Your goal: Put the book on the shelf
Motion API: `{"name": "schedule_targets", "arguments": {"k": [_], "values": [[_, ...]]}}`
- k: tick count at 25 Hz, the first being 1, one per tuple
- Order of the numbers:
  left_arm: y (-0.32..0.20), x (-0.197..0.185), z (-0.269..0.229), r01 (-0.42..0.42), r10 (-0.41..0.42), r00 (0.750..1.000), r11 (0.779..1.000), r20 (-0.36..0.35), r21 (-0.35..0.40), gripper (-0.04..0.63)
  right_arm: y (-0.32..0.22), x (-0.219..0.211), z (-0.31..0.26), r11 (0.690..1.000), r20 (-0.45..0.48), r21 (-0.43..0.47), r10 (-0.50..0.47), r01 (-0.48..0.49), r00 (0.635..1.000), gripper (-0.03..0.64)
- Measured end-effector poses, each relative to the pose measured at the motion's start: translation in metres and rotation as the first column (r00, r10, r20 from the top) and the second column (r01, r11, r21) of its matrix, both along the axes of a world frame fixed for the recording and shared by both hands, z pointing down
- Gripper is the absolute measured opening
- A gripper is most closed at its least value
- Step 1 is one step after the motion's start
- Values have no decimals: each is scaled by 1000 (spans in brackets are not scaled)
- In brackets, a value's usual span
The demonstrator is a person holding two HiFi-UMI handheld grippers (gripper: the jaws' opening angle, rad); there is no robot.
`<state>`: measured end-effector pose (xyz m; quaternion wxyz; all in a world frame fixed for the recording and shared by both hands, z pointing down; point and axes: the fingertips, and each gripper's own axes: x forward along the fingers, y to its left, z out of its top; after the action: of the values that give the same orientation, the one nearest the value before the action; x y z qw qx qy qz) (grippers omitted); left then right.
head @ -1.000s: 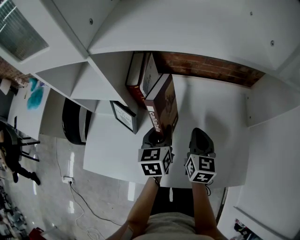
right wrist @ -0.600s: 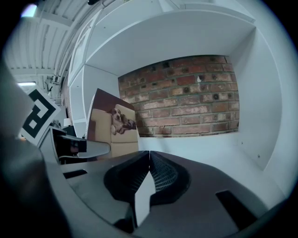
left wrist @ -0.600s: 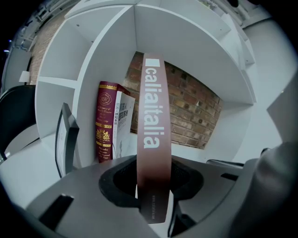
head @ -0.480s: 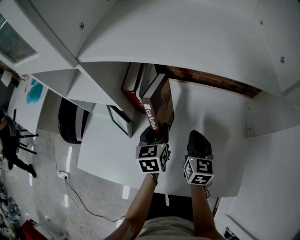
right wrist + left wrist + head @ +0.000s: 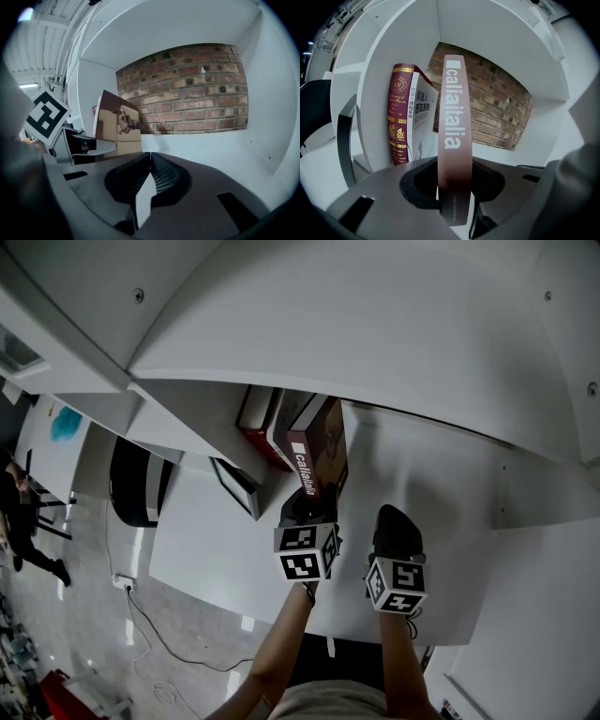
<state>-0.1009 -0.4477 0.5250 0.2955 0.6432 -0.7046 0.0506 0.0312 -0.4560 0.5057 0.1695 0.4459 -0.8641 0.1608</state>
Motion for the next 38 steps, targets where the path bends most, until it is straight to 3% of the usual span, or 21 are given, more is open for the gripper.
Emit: {"name": "schedule_targets", "arguments": {"k": [18,31,38], "values": [[-10,-8,30,37,-38,999,999,-24,-33,149,-4,0,17,1000,2,-29,6,-6,1000,17],[8,-8,57,64,-71,994,995,-88,-82,149,2,-8,23,999,5,-42,-13,13,1000,17],[-4,-10,59,70,-76,994,994,-80,-80,150,-4,-3,23,999,8,-39,0,0,1000,17]]}}
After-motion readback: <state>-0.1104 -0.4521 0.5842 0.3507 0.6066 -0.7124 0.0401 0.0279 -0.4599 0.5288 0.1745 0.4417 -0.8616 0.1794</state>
